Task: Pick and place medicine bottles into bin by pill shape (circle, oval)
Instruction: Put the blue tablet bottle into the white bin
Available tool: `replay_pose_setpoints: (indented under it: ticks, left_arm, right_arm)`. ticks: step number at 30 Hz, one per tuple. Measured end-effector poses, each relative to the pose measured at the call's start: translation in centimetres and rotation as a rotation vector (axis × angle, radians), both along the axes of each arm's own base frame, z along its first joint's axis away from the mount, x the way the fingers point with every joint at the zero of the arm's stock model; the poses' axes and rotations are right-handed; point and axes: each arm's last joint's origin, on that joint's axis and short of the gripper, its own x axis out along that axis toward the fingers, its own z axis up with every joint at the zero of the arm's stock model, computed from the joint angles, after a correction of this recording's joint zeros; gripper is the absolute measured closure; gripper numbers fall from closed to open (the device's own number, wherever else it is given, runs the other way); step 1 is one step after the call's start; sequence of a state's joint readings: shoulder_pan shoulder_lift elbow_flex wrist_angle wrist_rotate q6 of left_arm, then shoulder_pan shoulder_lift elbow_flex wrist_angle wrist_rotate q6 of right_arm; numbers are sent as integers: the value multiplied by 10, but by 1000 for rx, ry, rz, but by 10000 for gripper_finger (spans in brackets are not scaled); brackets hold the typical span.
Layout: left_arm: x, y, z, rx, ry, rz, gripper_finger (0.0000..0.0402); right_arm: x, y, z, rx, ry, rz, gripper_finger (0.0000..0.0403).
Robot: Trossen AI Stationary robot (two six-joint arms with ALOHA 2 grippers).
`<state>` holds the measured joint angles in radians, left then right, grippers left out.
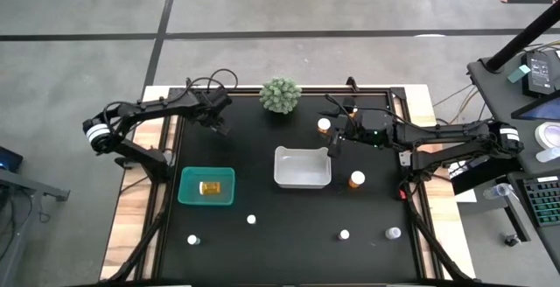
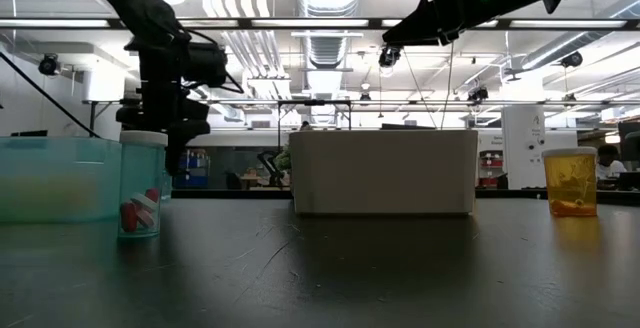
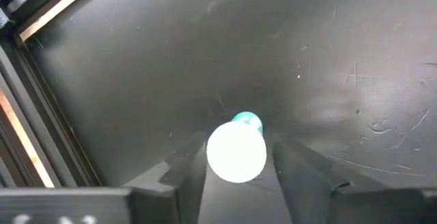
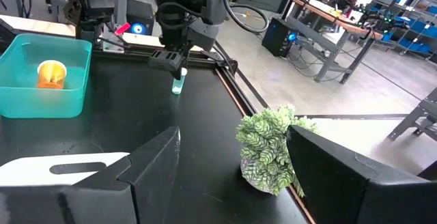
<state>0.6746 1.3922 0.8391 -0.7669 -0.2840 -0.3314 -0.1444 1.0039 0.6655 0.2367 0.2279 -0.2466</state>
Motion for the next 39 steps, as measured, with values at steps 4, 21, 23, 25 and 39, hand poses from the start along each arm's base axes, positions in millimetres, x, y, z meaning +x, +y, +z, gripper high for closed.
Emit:
replay_pose_setpoints:
  ticks: [4, 21, 23, 25, 39]
  left_arm:
    - [0, 0, 0, 0, 0, 1, 294]
    - [12, -11, 30, 27, -24, -65, 307]
    - [19, -17, 44, 46, -50, -100, 307]
    - [28, -24, 59, 62, -77, -141, 307]
    - [111, -94, 126, 97, -211, -493, 308]
  right_arm:
    - [0, 0, 0, 0, 0, 0, 142]
    - [0, 0, 0, -1, 1, 0, 142]
    - [0, 0, 0, -1, 1, 0, 142]
    - [0, 0, 0, -5, 3, 1, 142]
    - [0, 0, -2, -8, 19, 1, 142]
